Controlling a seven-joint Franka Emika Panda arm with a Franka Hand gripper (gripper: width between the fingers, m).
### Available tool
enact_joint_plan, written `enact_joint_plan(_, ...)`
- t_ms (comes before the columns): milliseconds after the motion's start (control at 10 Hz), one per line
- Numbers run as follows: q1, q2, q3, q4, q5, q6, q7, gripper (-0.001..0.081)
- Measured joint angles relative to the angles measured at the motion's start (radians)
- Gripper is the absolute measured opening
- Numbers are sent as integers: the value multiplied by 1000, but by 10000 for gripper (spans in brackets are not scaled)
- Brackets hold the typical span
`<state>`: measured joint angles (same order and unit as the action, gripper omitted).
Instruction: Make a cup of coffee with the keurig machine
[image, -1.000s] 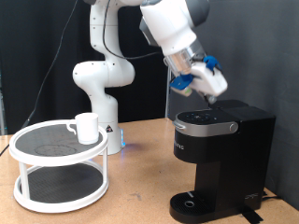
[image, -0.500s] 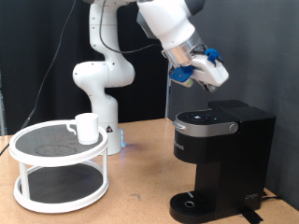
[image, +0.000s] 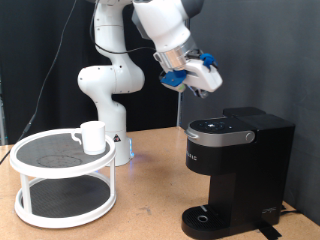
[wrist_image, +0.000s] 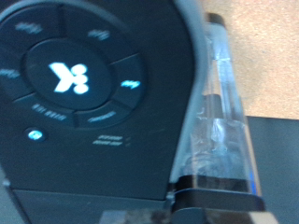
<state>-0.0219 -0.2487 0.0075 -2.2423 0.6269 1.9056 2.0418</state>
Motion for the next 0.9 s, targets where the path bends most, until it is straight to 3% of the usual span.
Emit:
enact_joint_plan(200, -5, -29, -8, -26, 1, -8, -4, 0)
enact_joint_plan(300, -5, -37, -4, -42, 1, 60, -4, 0)
enact_joint_plan(500, -7, -112, 1, -146, 36, 245, -9, 0)
enact_joint_plan(600, -12, -152, -2, -193, 47, 279, 5, 0)
enact_joint_plan(900, -54, -239, -30, -275, 17, 216, 28, 0)
